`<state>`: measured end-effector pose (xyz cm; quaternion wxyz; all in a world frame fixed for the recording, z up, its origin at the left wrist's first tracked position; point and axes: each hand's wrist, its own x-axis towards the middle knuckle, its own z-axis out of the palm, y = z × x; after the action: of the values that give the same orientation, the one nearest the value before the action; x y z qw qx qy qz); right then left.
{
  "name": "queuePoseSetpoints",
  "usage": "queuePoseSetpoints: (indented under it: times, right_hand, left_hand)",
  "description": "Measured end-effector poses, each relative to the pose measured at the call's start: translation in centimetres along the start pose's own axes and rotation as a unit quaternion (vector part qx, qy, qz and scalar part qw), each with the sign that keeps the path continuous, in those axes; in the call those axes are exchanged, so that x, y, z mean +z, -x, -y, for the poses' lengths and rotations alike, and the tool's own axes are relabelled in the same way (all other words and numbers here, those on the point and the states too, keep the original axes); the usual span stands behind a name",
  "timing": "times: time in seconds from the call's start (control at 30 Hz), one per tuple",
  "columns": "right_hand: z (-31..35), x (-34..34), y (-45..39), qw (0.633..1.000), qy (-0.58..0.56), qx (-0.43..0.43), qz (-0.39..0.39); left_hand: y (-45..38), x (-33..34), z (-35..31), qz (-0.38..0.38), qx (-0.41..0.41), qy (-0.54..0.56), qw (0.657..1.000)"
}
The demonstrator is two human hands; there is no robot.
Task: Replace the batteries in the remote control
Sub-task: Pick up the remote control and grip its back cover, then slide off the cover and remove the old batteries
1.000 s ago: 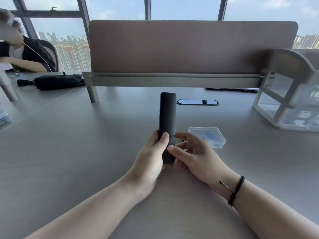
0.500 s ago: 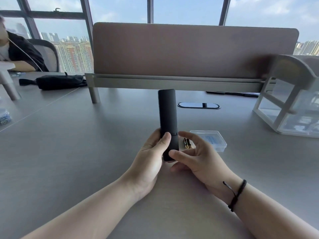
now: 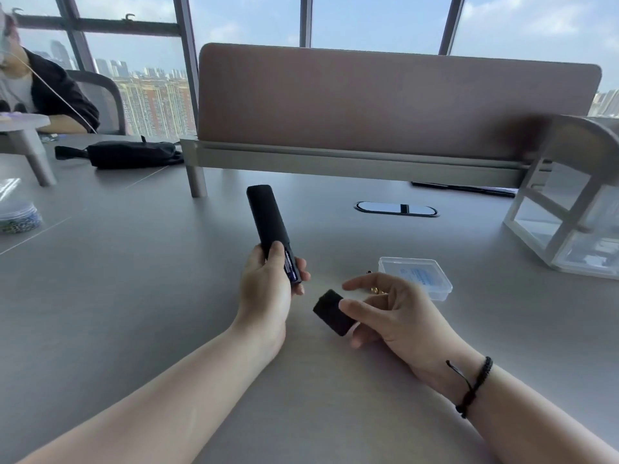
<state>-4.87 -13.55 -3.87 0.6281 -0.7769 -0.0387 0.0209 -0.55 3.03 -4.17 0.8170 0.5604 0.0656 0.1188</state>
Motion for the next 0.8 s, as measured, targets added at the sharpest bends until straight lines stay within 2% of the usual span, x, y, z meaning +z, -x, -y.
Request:
queuePoseSetpoints:
  times: [0.1,0.23,0.33,0.43,0.53,0.63,0.8]
  right_hand:
    - [0.4,0.0,0.1,1.0,-0.004,0.019,0.021]
    - [0.2,0.1,0.2,0.997,0.051,-0.02,0.061]
    - [0.1,0.1,0.4,0.991,0.095,-0.068,0.065]
    - [0.2,0.0,0.3,0.99,0.094,-0.105,-0.003]
    - [0.2,-0.5,0.0,0.986,0.04,-0.133,-0.091]
    - [0.7,-0.6,0.5,0.98,0.054,-0.168,-0.094]
    - [0.1,0.0,0.7,0.963,0.178,-0.185,-0.085]
  left_hand:
    - [0.4,0.2,-0.6,-0.001,0.018,0.019,1.0]
    - [2.0,0.8,-1.1,0.106,0.016,0.033,0.994]
    - [2.9,1.1,-1.0,0.164,-0.024,0.043,0.985]
    - [3.2,1.2,-1.1,0.183,-0.063,0.069,0.979]
    - [3.6,1.2,-0.9,0.201,-0.104,0.083,0.97]
    - [4.2,1.4,-0.2,0.238,-0.148,0.081,0.957]
    - [4.3,1.2,0.0,0.302,-0.188,0.074,0.932]
